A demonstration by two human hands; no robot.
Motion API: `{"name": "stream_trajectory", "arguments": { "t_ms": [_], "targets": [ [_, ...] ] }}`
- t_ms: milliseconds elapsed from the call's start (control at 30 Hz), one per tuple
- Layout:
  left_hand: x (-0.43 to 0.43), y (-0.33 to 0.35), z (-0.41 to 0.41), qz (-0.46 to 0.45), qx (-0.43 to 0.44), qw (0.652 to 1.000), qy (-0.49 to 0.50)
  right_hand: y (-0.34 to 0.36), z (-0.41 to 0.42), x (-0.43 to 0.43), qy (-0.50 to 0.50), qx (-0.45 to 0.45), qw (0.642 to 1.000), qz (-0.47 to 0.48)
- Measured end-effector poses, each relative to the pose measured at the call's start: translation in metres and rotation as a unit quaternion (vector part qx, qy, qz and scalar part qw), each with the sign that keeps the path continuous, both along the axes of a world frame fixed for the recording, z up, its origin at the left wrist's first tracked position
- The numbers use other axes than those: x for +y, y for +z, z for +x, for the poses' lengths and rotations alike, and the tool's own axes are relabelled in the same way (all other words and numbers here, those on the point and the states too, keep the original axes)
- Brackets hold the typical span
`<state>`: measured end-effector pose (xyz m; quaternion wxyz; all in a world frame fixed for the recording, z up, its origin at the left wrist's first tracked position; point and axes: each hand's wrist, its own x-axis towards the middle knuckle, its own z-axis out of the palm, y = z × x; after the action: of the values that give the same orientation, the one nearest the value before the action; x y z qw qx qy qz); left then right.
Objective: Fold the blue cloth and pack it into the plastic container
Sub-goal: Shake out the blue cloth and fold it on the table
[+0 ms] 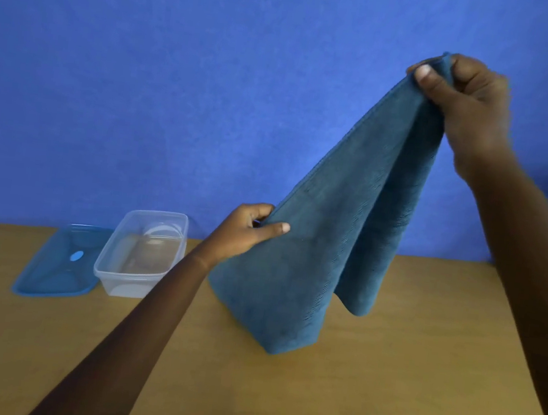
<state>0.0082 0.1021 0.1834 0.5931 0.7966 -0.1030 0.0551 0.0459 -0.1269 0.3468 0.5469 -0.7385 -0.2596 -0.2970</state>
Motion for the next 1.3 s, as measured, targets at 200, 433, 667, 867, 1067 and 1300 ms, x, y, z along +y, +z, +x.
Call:
{"name": "stream_trajectory", "arguments": {
  "t_ms": [200, 433, 667, 867, 1067, 1300],
  "targets": [
    [0.014, 0.004, -0.003, -0.010, -0.015, 0.998, 0.062, -0.003, 0.010, -0.026, -0.183, -0.013, 0.981, -0.060],
    [0.000, 0.039, 0.001, 0.004, -0.079, 0.992, 0.099, -0.043, 0.003, 0.001, -0.125, 0.074, 0.978, -0.150],
    [-0.032, 0.069, -0.002, 0.021, -0.091, 0.993, 0.077, -0.077, -0.014, 0.054, -0.009, 0.166, 0.976, -0.141],
    [-0.030, 0.072, -0.003, 0.003, -0.060, 0.995, 0.085, -0.088, -0.024, 0.061, 0.072, 0.207, 0.973, -0.072],
    [-0.032, 0.064, -0.008, -0.024, -0.067, 0.996, 0.056, -0.090, -0.016, 0.057, 0.041, 0.215, 0.971, -0.091],
    [-0.025, 0.031, -0.004, 0.075, -0.037, 0.996, 0.018, -0.070, 0.000, 0.034, -0.110, 0.131, 0.983, -0.066]
  ]
}}
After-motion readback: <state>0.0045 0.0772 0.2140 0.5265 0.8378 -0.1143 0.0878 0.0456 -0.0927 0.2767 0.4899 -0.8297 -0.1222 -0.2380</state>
